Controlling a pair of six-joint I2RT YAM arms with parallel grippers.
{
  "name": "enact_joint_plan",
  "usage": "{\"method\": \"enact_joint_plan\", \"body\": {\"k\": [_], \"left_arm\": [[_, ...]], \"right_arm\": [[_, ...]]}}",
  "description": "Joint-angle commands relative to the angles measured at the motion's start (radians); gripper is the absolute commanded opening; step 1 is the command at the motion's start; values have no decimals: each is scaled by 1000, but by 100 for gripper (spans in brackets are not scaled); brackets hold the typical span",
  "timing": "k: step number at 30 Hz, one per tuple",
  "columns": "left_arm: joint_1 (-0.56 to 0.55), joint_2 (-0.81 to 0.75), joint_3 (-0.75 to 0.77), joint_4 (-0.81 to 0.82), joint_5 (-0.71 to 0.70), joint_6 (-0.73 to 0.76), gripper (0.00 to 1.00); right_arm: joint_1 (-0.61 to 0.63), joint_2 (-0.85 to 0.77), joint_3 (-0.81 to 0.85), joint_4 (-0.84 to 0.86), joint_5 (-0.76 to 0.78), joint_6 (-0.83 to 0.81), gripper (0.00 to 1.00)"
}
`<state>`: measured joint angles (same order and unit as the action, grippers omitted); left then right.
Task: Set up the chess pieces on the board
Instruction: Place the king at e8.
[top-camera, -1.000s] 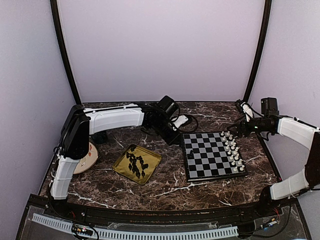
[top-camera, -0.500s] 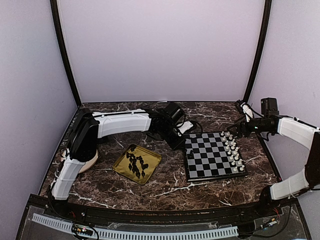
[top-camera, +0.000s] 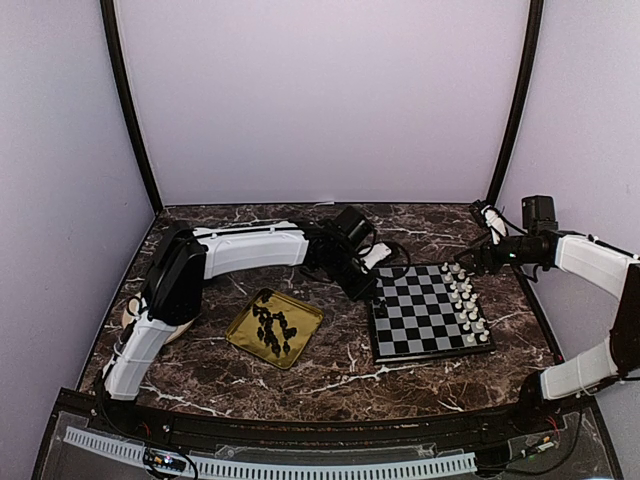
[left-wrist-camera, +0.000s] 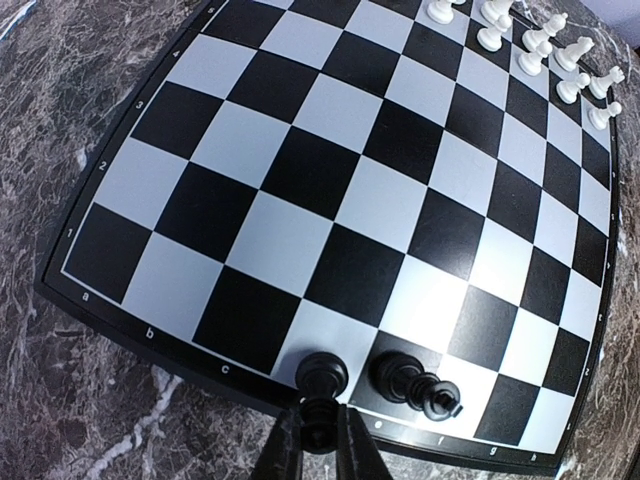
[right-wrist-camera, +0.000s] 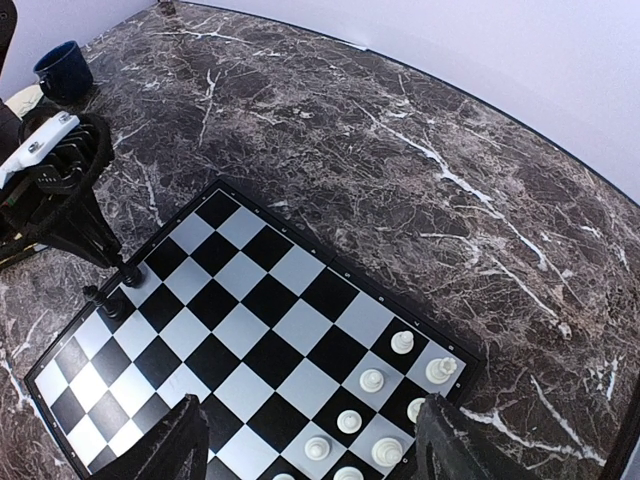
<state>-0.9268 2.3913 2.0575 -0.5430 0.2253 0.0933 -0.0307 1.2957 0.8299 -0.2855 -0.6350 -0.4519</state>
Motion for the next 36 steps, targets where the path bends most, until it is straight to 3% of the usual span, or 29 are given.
{"method": "enact_joint_plan", "body": {"k": [1,6,14,23,36], "left_arm": [[-10,10,35,-1,12,-7,9],[-12,24,57,-14,3,-4,10],[-15,28,64,-24,-6,-7,22],[-15,28,81,-29,-3,-11,24],[-15,38,92,-27,16,2,15]], "right_arm": [[7,-9,5,11,-1,-9,71],[8,-8,6,9,1,-9,71],[7,-7,7,8,4,-10,71],[7,-4,7,7,3,-11,71],[7,-5,7,4,7,-13,71]]}}
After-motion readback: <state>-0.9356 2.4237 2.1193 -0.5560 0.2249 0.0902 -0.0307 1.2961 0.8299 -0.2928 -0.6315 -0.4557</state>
